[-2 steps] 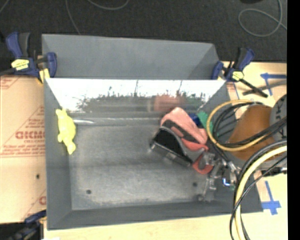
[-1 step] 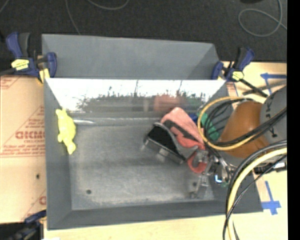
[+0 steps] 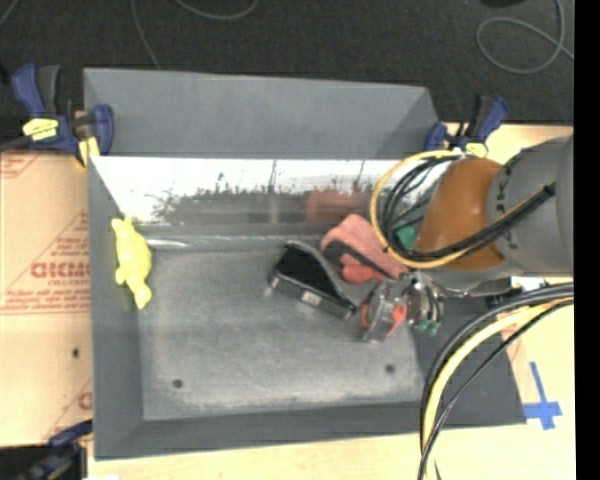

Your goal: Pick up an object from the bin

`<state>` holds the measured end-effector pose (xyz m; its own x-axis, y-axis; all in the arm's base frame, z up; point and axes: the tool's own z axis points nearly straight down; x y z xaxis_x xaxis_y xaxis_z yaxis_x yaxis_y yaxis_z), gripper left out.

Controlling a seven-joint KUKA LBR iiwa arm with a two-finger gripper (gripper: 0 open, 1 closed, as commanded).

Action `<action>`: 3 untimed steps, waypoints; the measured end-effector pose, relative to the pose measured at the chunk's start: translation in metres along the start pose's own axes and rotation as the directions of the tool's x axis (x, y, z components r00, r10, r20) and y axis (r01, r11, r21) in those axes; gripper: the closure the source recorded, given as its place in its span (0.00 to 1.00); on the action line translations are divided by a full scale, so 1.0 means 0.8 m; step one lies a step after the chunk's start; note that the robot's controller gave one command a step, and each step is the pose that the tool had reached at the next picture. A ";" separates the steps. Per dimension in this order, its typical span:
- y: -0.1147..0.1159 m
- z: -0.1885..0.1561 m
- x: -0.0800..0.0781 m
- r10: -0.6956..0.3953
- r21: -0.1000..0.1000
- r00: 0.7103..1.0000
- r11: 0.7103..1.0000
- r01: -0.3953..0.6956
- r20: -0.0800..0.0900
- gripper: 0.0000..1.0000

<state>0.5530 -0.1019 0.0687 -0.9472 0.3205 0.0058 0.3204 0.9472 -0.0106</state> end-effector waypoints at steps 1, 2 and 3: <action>0.000 0.000 0.000 -0.001 0.000 1.000 1.000 0.001 0.000 1.00; 0.000 -0.004 0.001 -0.002 0.001 1.000 1.000 0.002 -0.001 1.00; -0.001 -0.019 0.002 -0.003 0.001 1.000 1.000 0.003 -0.003 1.00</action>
Offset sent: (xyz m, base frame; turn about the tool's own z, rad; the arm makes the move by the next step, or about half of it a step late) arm -0.0003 -0.0001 0.0333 0.0000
